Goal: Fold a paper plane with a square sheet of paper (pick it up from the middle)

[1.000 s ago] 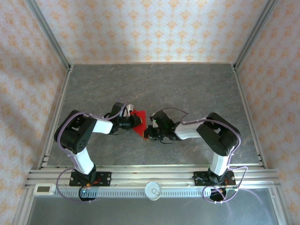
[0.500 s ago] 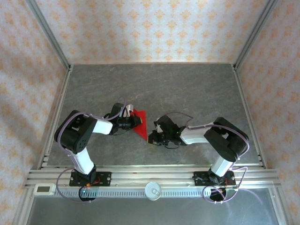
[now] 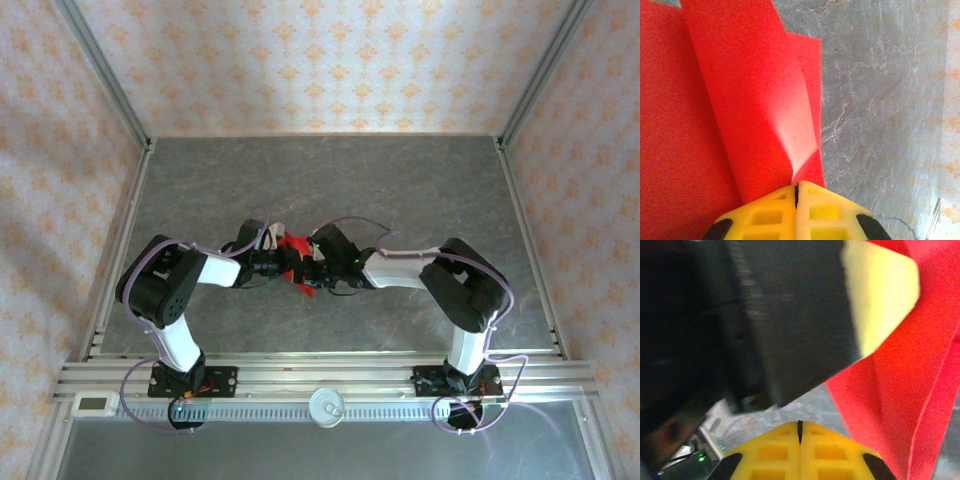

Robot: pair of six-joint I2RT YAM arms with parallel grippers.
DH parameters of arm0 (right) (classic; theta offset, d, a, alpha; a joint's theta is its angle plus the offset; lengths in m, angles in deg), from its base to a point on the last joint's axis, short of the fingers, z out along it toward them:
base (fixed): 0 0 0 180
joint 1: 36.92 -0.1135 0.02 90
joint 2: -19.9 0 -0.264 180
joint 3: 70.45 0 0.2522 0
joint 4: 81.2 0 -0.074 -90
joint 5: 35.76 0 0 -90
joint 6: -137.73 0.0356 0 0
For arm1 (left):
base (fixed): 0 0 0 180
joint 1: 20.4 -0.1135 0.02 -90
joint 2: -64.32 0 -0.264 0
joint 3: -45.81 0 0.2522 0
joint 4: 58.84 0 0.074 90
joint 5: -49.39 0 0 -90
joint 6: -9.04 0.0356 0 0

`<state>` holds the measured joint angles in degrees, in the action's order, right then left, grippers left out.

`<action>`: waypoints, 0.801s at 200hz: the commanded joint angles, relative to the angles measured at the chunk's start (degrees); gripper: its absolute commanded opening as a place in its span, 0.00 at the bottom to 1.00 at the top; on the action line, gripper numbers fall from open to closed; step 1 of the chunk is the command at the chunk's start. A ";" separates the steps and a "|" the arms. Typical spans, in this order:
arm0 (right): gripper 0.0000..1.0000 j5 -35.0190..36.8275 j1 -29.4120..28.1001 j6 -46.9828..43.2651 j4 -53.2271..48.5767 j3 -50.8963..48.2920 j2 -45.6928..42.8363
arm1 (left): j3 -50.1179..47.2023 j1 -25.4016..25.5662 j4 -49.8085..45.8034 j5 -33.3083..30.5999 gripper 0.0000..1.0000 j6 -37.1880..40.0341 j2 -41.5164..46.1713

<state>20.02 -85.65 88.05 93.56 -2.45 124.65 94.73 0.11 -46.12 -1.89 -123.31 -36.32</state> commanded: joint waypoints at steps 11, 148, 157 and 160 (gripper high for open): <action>0.00 1.11 -0.16 -0.22 -0.96 -4.75 0.96 | -1.79 -0.12 -7.07 -4.26 0.05 0.95 -2.48; 0.00 1.11 0.78 4.56 4.66 -9.26 -8.51 | -2.03 0.23 -5.83 -4.47 0.05 -0.63 -2.27; 0.00 1.79 0.85 4.43 4.09 -7.73 -6.86 | -1.86 0.23 -5.92 -4.19 0.05 -0.55 -2.24; 0.00 2.02 0.83 4.39 3.85 -7.20 -6.35 | -1.89 0.23 -5.99 -4.18 0.05 -0.54 -2.24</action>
<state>19.21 -85.34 91.76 98.56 -13.19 114.26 94.71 0.13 -46.10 -1.95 -124.56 -36.30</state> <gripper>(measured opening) 0.055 0.049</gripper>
